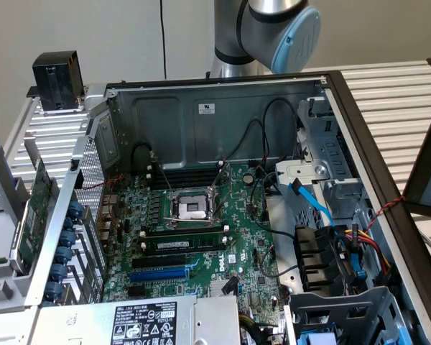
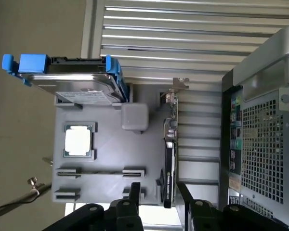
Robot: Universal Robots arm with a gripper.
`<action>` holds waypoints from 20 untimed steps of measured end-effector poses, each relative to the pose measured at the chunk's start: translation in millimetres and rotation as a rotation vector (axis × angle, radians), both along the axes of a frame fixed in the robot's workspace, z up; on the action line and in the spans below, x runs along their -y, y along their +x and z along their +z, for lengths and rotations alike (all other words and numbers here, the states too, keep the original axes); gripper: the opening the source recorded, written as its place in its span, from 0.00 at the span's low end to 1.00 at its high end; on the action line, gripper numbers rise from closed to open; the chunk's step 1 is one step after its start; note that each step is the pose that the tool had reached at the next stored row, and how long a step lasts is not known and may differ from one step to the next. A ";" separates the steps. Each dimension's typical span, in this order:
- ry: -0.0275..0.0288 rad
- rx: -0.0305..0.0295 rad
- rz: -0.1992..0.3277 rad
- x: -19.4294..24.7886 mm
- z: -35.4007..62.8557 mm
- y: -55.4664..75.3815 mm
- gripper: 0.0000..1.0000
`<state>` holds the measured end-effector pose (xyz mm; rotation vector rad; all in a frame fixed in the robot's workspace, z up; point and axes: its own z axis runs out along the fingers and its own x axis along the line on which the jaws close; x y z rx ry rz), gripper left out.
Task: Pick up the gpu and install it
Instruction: 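Pick up the gpu and move the gpu toward the slot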
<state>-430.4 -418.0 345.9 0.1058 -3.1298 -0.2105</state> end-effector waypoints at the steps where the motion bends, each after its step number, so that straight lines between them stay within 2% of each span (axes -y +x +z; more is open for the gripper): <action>1: 0.0001 -0.0001 0.017 0.0 -1.6 0.0 0.42; 3: 0.0001 -0.0001 0.050 0.2 -4.7 0.0 0.50; 4: 0.0001 0.0004 0.052 1.4 -6.1 0.1 0.50; 5: 0.0004 0.0007 0.052 3.4 -7.9 0.0 0.50; 6: 0.0008 0.0010 0.052 5.3 -9.9 0.0 0.56; 9: 0.0032 0.0036 0.051 11.5 -14.6 0.5 0.56; 12: 0.0104 0.0102 0.038 12.7 -17.0 0.6 0.56; 15: 0.0260 0.0139 0.013 12.8 -18.7 0.7 0.56; 16: 0.0282 0.0146 0.001 12.7 -19.6 0.7 0.56; 20: 0.0284 0.0148 -0.023 12.9 -20.9 3.7 0.56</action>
